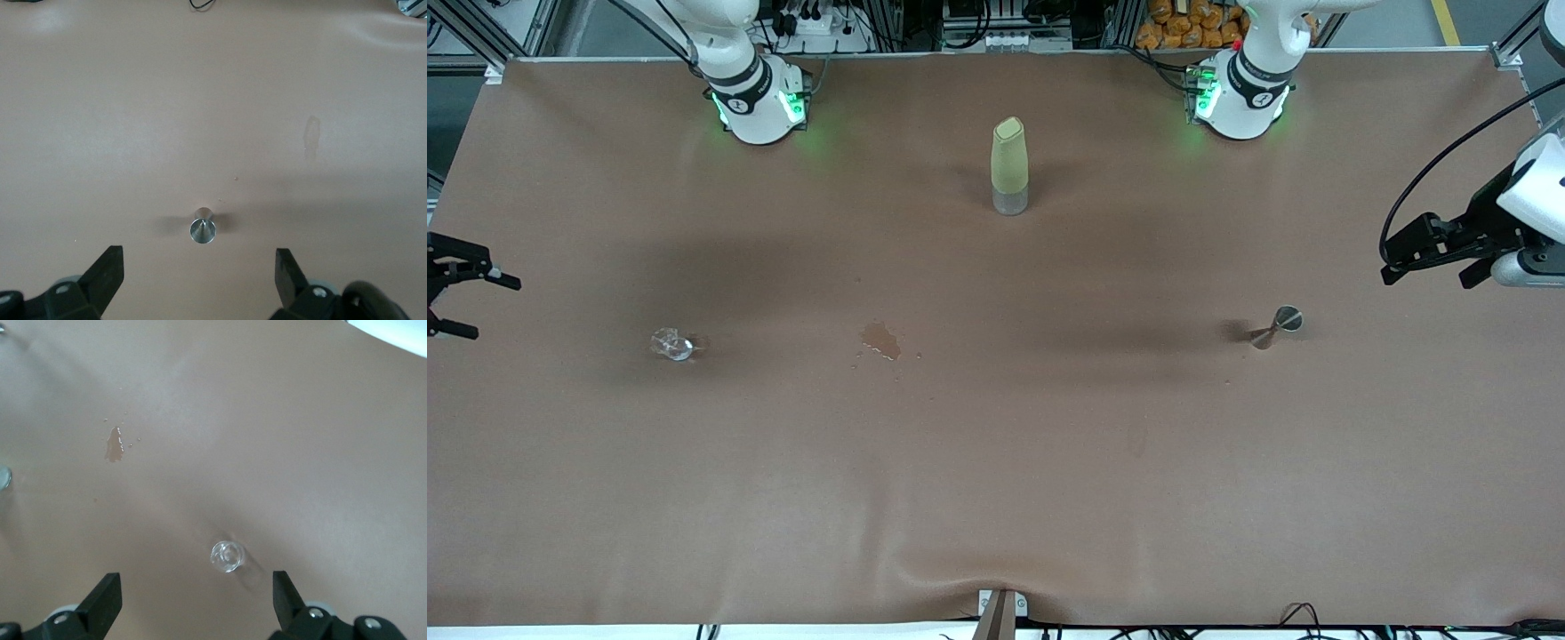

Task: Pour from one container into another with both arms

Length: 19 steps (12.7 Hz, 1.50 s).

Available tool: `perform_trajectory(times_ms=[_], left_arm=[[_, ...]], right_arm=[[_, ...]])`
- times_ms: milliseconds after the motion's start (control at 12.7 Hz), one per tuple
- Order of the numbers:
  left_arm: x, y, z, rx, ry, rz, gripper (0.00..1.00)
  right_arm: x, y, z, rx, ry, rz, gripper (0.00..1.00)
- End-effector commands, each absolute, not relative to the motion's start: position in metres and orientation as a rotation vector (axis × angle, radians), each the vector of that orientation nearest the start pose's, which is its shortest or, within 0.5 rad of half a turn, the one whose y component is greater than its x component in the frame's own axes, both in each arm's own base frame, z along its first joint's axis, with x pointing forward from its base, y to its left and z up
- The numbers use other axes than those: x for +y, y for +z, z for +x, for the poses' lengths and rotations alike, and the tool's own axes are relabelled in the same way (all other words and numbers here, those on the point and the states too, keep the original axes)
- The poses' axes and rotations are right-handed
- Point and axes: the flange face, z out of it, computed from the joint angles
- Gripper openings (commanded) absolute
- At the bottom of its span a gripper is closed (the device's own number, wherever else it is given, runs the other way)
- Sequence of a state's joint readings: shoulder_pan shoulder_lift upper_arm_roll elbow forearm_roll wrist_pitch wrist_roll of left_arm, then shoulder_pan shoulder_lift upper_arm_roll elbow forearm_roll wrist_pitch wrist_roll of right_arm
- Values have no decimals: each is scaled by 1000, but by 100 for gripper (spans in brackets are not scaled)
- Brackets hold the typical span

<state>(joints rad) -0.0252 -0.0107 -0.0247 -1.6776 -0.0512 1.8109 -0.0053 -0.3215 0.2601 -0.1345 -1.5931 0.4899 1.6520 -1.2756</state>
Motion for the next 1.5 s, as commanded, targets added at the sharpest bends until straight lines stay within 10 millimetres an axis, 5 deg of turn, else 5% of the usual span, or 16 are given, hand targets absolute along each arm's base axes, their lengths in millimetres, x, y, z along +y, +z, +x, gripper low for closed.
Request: perform_trajectory(times_ms=[0,395,868,1026,1421], left_arm=[[-32,605,572,40,-222,-3173,100],[-31,601,572,40,-210,-3174,100],[-31,601,572,49,-208,-3175,100],[-17,600,572,89,-205,-3172,100],[38,550,582,597,-50,-3240,100]], right_arm=[[-241,459,585,-1069,-403,-2403,100],[-275,402,580,-1242,-557,-2202,100],[-310,329,561,-1220,-740,-1976,100],[-308,302,555,-1287,-793,-1848,100],[-300,251,550,-1346,-853,-1688,100]])
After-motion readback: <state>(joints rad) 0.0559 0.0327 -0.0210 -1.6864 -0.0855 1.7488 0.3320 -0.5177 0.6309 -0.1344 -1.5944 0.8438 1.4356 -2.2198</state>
